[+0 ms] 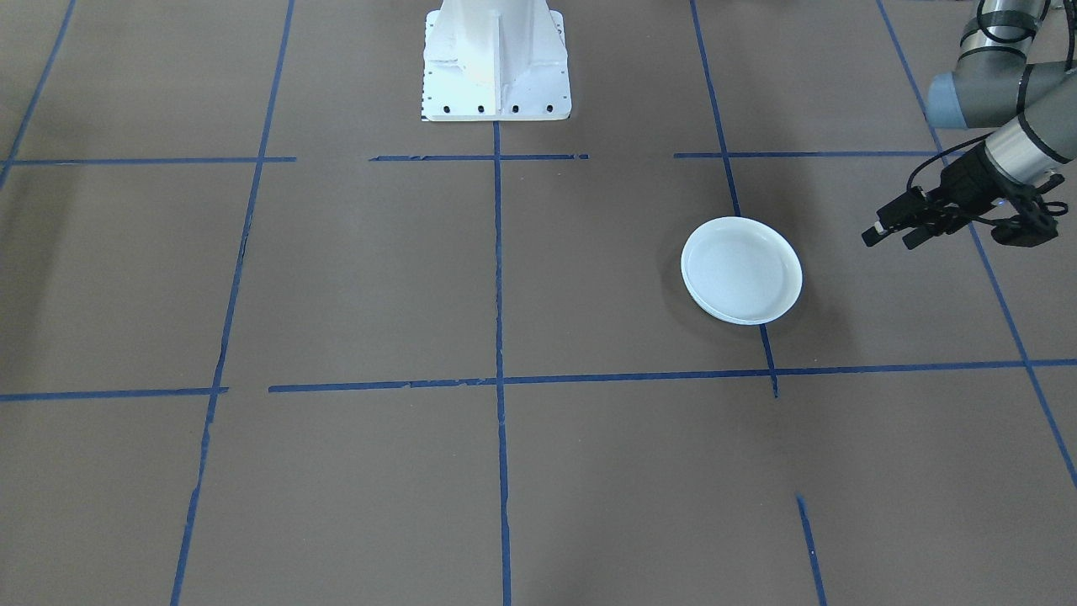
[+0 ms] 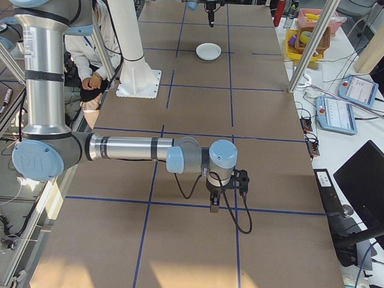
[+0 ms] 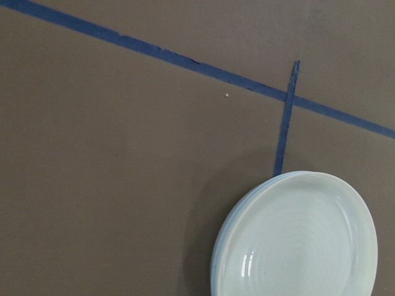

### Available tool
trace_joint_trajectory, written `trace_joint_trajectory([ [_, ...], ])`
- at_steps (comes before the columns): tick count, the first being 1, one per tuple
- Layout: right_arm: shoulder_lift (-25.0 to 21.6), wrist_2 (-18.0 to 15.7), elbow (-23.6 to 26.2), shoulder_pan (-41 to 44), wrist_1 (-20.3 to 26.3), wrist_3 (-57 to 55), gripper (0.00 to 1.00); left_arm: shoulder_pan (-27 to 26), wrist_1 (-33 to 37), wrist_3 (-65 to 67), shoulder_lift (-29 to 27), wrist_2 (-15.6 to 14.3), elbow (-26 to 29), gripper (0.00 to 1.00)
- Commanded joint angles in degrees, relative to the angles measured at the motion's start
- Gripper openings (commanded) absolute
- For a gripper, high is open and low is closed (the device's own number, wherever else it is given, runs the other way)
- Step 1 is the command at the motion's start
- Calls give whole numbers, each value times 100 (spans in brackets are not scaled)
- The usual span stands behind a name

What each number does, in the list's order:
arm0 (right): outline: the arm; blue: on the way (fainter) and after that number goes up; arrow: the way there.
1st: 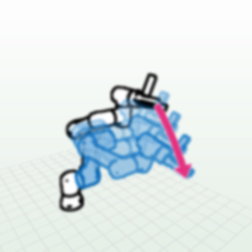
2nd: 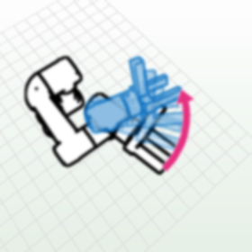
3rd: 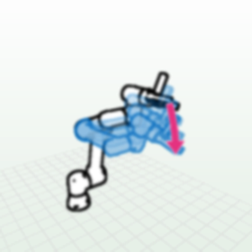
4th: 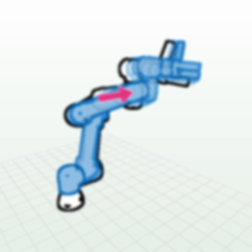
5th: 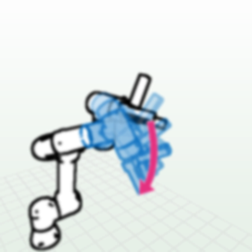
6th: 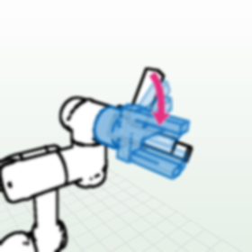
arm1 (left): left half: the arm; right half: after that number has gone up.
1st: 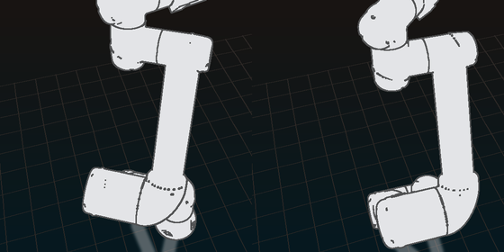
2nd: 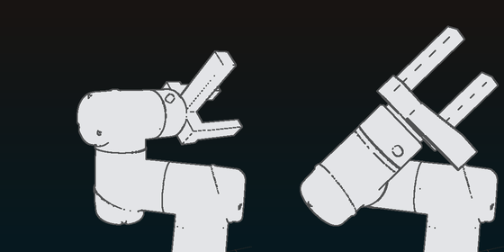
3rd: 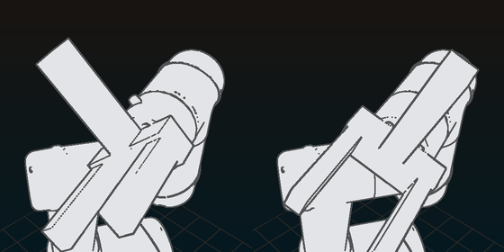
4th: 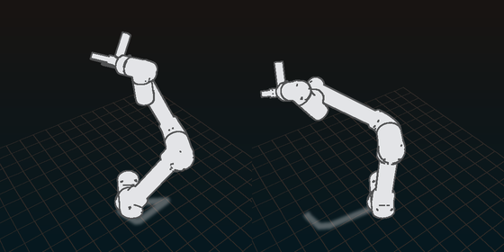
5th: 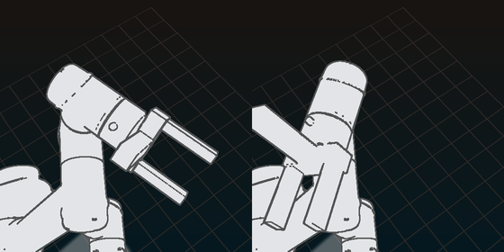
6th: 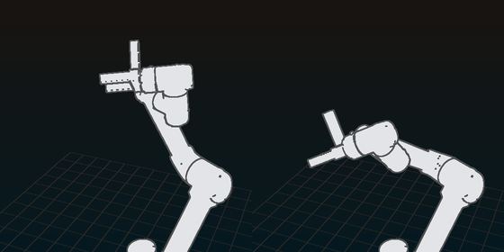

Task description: Stack plate in center

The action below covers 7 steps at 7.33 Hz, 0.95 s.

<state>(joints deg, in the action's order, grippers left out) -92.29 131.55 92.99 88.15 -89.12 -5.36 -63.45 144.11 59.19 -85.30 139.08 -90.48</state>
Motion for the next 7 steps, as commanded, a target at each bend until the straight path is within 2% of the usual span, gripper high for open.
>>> trace_joint_trajectory([
  [1, 0, -7, 0, 0, 0, 9, 100, -630, -799, -1780, 119, 23, 276, 100],
  [3, 0, -7, 0, 0, 0, 9, 100, -1614, -2301, -3879, 119, -38, 233, 100],
  [4, 0, 2, 0, 0, 0, 0, 100, -1931, -2961, -4776, 119, -117, 224, 100],
  [6, 0, -7, 0, 0, 0, 0, 100, -2468, -4009, -5800, 101, -275, 206, 100],
  [7, 0, 2, 0, 0, 0, 0, 100, -2558, -4440, -5970, 66, -302, 145, 100],
])
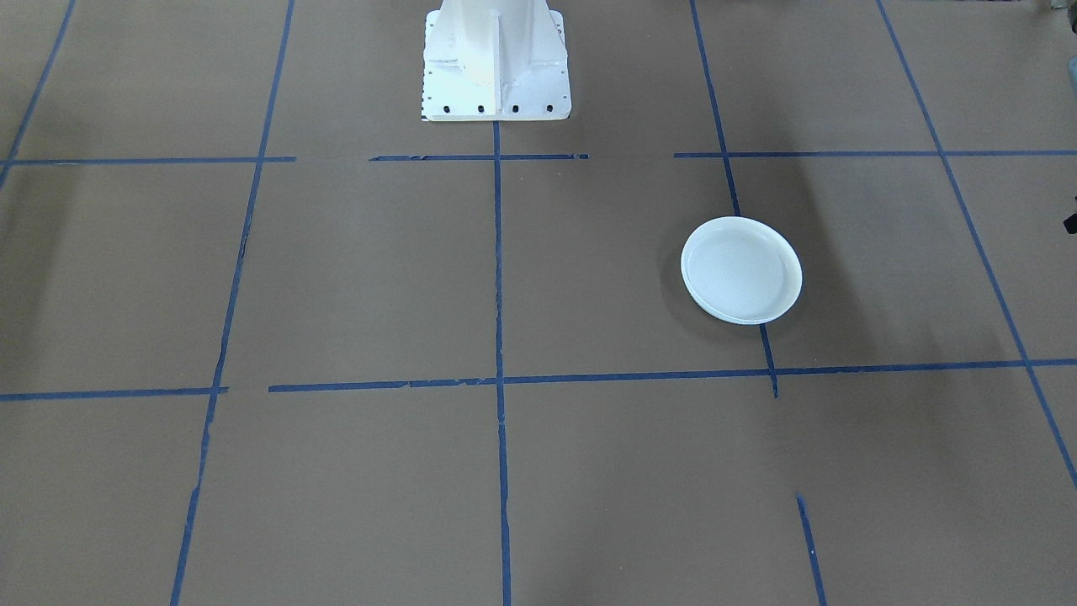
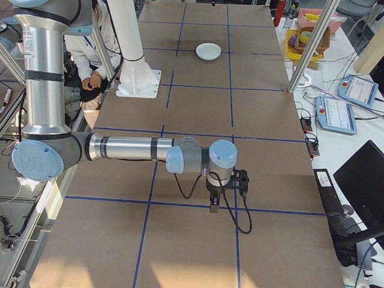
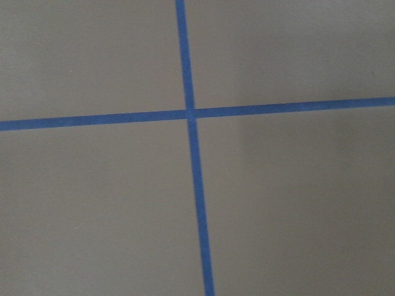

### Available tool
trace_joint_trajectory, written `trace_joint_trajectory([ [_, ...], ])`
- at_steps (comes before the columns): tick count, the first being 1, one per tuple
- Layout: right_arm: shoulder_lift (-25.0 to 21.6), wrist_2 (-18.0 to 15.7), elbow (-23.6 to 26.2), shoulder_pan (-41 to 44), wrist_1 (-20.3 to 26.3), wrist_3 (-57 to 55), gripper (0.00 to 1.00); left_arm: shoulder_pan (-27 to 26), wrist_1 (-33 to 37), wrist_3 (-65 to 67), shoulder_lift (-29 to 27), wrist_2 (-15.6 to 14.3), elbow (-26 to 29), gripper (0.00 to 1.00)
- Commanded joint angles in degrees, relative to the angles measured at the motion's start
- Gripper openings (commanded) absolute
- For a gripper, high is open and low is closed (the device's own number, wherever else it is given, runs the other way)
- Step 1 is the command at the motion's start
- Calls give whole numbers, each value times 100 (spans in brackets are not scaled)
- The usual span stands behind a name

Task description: Stack plate in center

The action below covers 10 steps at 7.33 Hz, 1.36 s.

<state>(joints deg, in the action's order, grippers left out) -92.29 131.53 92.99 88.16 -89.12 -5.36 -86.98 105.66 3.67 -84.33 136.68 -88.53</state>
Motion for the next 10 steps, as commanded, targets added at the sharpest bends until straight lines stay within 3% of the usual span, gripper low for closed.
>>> trace_joint_trajectory([
  [1, 0, 4, 0, 0, 0, 0, 100, -292, -982, -567, -48, -62, -224, 100],
  [3, 0, -5, 0, 0, 0, 0, 100, -346, -1538, -578, -23, -62, -786, 100],
  [10, 0, -5, 0, 0, 0, 0, 100, -328, -1487, -586, 22, -54, -850, 100],
])
